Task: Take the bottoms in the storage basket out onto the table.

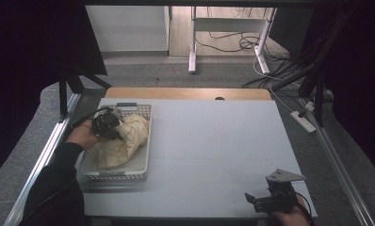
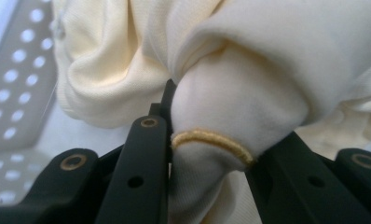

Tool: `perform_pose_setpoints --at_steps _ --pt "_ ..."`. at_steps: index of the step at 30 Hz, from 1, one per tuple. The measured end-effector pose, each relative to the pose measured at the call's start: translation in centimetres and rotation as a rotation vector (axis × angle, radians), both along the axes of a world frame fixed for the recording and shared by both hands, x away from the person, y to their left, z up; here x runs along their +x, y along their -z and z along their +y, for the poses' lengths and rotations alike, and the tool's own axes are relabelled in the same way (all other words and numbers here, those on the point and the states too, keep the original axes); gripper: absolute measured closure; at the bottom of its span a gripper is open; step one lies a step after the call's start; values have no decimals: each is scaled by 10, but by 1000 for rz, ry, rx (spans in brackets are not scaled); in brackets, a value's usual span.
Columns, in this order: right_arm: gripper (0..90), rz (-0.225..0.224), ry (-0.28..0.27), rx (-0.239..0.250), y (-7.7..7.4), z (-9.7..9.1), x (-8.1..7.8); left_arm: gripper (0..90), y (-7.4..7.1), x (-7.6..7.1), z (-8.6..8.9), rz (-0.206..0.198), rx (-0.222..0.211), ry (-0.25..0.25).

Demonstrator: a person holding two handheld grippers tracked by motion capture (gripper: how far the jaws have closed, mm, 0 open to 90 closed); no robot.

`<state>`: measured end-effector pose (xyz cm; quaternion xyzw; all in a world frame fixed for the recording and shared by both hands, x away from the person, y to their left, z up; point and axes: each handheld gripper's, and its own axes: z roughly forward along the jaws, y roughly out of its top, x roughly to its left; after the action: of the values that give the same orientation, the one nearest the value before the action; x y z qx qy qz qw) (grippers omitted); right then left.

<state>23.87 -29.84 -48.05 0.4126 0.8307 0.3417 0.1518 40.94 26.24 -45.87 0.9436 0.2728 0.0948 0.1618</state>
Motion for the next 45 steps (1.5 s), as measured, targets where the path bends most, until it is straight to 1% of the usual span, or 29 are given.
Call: perform_pose_setpoints --at_steps 2,4,6,8,9,10,13,15,18,21,22,23,26,29,32,36,41,43,45 --pt "0 2 1 -1 0 0 0 751 -3 -5 4 -12 -17 -25" --pt "0 2 0 -3 0 0 0 750 -6 -10 8 -18 -42 -38" --pt "0 3 0 -5 0 1 0 750 -8 -13 10 -23 -60 -40" --pt "0 3 0 -4 0 1 0 749 -10 -17 13 -38 -79 -51" --pt "0 4 1 -6 0 1 0 750 -11 -19 15 -42 -95 -58" --pt "0 4 1 -5 0 1 0 750 -13 -21 17 -44 -125 -78" --pt "0 3 2 -5 0 0 0 750 -16 -26 22 -60 -160 -96" --pt "0 3 2 -4 0 0 0 750 -19 -29 25 -63 -183 -116" --pt "0 3 2 -4 0 0 0 750 -22 -34 29 -74 -215 -133" --pt "0 3 3 -4 0 0 0 751 -23 -38 32 -74 -256 -153" --pt "0 3 3 -4 0 0 0 751 -24 -39 33 -69 -274 -164" --pt "0 3 3 -4 0 0 0 751 -24 -39 34 -65 -287 -167" --pt "0 4 4 -5 0 0 0 752 -25 -41 35 -56 -337 -201" --pt "0 4 4 -5 0 0 0 751 -27 -44 35 -80 -370 -211" --pt "0 3 6 -3 0 0 0 752 -30 -47 35 -91 -410 -232" --pt "0 4 6 -3 0 0 0 752 -35 -51 33 -117 -437 -257" --pt "0 3 6 -2 0 0 0 752 -39 -55 35 -132 -488 -283" --pt "0 3 7 -1 0 0 0 752 -40 -56 35 -134 -516 -294" --pt "0 4 7 -3 0 0 0 752 -41 -57 36 -141 -535 -296"
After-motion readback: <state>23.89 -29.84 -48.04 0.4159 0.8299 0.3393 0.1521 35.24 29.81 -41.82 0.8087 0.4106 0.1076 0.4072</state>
